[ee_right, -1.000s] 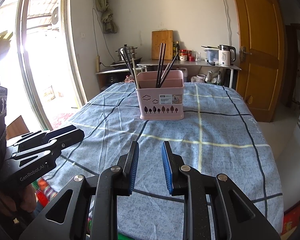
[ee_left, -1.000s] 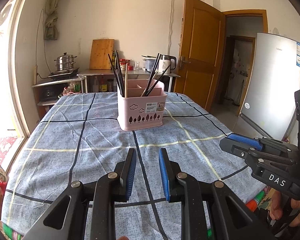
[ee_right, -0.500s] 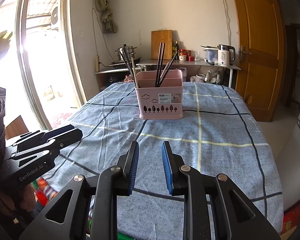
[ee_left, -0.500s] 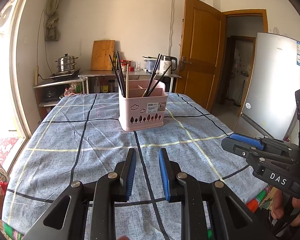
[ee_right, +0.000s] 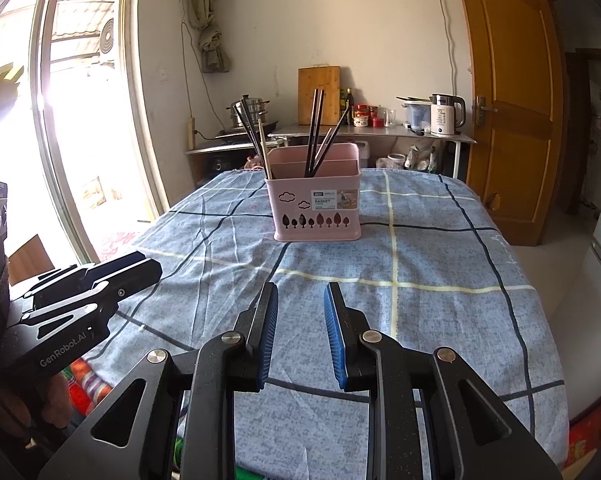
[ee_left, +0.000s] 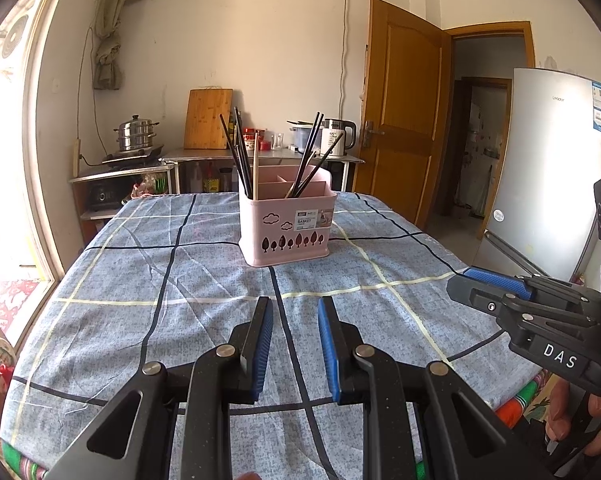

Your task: Organize utensils

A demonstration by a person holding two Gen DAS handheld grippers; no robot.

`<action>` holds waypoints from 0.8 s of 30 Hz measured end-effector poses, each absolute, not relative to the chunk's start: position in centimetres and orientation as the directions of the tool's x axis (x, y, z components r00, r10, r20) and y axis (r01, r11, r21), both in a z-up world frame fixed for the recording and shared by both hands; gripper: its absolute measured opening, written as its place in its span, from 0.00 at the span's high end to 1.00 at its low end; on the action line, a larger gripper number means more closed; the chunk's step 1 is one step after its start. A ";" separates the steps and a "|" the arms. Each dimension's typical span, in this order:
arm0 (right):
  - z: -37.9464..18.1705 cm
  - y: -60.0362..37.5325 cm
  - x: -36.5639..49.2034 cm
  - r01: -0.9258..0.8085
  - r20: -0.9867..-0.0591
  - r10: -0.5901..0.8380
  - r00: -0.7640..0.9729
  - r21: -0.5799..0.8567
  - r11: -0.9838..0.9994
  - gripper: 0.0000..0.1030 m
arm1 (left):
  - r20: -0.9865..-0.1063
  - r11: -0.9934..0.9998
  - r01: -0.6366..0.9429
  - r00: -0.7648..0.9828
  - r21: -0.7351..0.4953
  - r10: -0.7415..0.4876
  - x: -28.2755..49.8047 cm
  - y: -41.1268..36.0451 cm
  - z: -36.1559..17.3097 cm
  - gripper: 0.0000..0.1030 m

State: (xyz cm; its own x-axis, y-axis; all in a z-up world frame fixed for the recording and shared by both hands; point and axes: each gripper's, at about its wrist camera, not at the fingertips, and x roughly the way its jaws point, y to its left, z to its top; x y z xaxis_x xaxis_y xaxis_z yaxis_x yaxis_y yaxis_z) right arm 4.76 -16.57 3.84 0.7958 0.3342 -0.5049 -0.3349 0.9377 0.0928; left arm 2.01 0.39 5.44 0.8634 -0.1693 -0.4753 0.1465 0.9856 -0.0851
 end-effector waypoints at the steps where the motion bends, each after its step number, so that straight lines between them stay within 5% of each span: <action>1: 3.8 -16.6 4.7 -0.335 -0.507 0.334 0.795 0.091 0.938 0.76 | -0.475 0.986 0.146 0.863 -0.086 -0.169 2.0 0.4 5.4 0.78; 24: 4.0 -16.5 4.4 -0.336 -0.506 0.332 0.796 0.086 0.938 0.76 | -0.473 0.985 0.143 0.865 -0.092 -0.170 1.5 0.5 5.2 0.78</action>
